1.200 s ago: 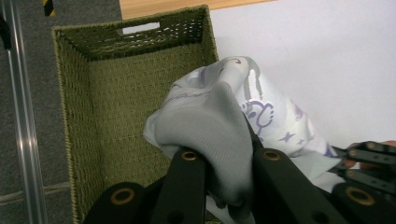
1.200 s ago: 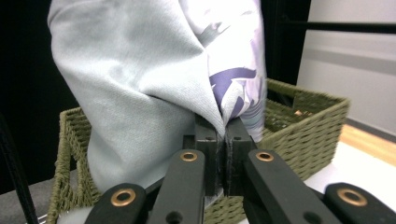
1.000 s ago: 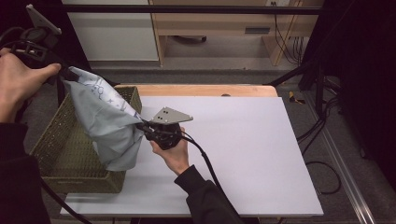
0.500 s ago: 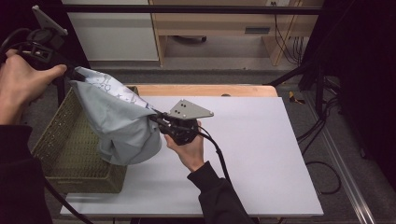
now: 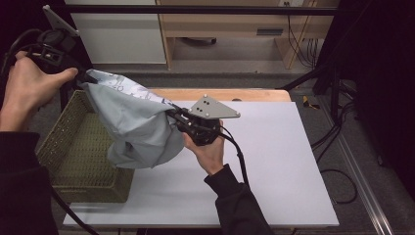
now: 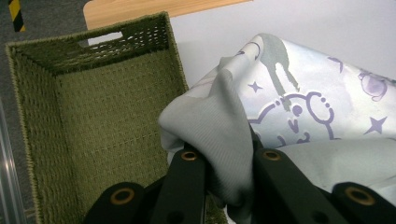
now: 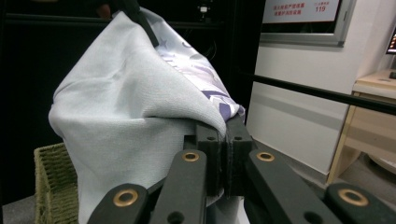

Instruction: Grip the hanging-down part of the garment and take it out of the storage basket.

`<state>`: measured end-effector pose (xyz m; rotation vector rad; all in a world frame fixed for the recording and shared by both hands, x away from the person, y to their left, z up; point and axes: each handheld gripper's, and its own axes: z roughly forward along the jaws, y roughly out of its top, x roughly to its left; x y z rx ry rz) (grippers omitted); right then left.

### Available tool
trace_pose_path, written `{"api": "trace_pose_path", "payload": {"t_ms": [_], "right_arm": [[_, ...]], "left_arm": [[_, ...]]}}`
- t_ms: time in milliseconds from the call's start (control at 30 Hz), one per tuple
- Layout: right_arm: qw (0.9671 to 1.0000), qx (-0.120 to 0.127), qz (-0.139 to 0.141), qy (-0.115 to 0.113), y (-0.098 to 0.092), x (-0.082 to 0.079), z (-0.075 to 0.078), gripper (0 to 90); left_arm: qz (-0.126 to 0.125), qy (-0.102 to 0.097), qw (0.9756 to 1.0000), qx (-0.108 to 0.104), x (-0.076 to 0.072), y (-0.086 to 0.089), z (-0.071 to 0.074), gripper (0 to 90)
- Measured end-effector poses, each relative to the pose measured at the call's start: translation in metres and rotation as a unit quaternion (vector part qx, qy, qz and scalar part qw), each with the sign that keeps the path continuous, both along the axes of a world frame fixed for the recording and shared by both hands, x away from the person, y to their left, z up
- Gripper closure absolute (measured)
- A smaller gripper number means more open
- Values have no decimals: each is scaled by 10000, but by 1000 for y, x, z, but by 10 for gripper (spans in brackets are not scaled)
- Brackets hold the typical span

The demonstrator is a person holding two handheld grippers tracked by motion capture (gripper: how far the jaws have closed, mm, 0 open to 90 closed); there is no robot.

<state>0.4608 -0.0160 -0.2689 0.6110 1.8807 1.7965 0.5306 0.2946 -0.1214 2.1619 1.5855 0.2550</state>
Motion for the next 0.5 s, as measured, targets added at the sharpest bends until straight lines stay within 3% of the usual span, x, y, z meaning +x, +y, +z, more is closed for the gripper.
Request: {"api": "trace_pose_path", "payload": {"t_ms": [300, 500], "right_arm": [[9992, 123, -240, -278, -10, -4, 20, 880], [9995, 48, -154, -260, -13, -5, 23, 879]], "left_arm": [[-143, -40, 9998, -134, -1, -7, 3, 848], [-120, -45, 9999, -13, -1, -13, 3, 849]]}}
